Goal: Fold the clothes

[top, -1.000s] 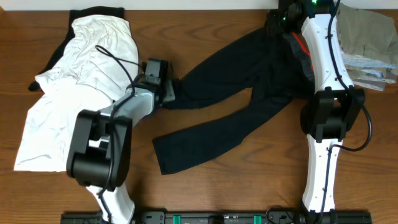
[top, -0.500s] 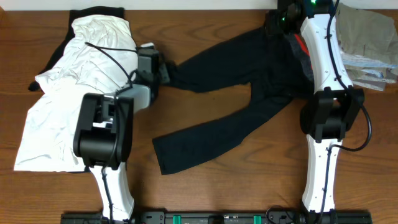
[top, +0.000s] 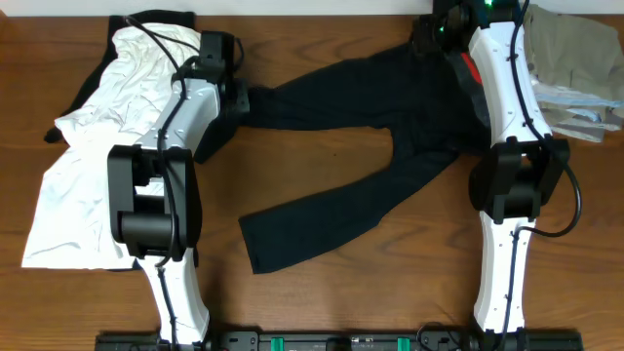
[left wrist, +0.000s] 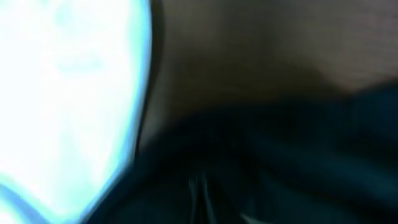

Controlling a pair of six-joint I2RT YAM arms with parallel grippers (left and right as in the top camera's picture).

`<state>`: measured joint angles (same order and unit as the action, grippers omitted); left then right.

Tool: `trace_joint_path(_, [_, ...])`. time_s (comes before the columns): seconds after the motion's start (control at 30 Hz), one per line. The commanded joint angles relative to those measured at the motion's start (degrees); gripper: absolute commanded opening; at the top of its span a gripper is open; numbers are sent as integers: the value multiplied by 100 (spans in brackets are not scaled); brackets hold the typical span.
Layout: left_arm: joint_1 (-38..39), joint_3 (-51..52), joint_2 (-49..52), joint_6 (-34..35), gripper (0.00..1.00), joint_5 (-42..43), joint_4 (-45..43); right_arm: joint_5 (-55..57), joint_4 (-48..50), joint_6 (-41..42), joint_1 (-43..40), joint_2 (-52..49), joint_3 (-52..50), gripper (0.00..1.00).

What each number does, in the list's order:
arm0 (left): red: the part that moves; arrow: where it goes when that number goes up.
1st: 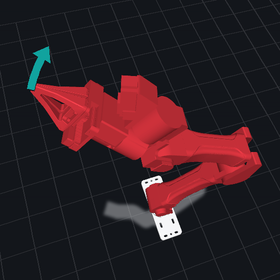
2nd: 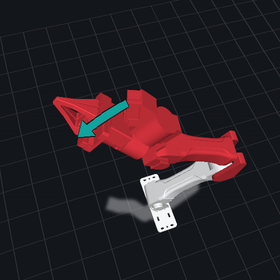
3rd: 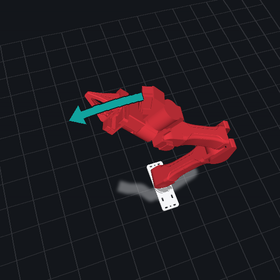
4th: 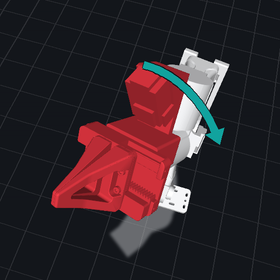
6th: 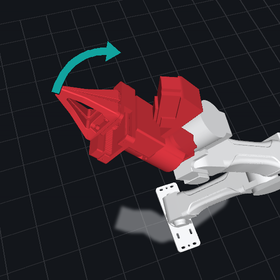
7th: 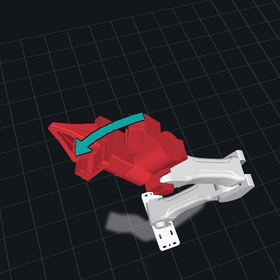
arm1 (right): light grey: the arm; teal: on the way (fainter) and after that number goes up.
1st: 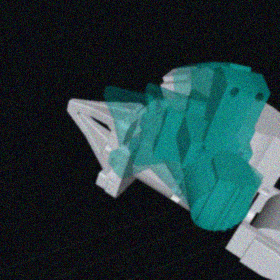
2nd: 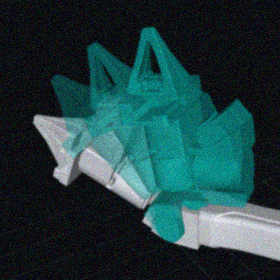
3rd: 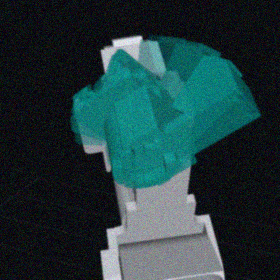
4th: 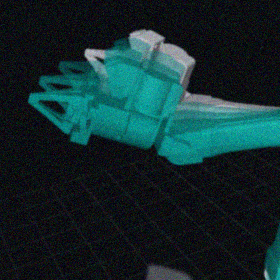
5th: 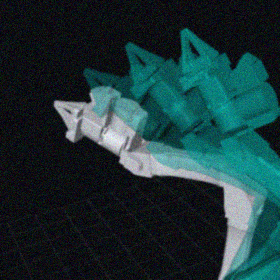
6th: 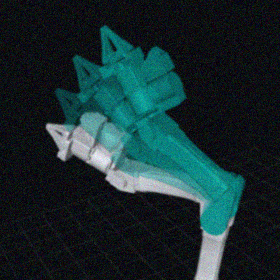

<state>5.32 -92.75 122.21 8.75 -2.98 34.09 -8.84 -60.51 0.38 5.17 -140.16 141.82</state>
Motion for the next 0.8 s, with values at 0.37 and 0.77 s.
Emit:
trace_joint_path(0.37, [-804, -50, -59, -560, 54, -44, 1106, -44, -90, 83, 90, 0, 131, 57])
trace_joint_path(0.77, [-1117, -48, -48, -2017, 58, 407, 1235, -44, -79, 85, 177, 0, 131, 57])
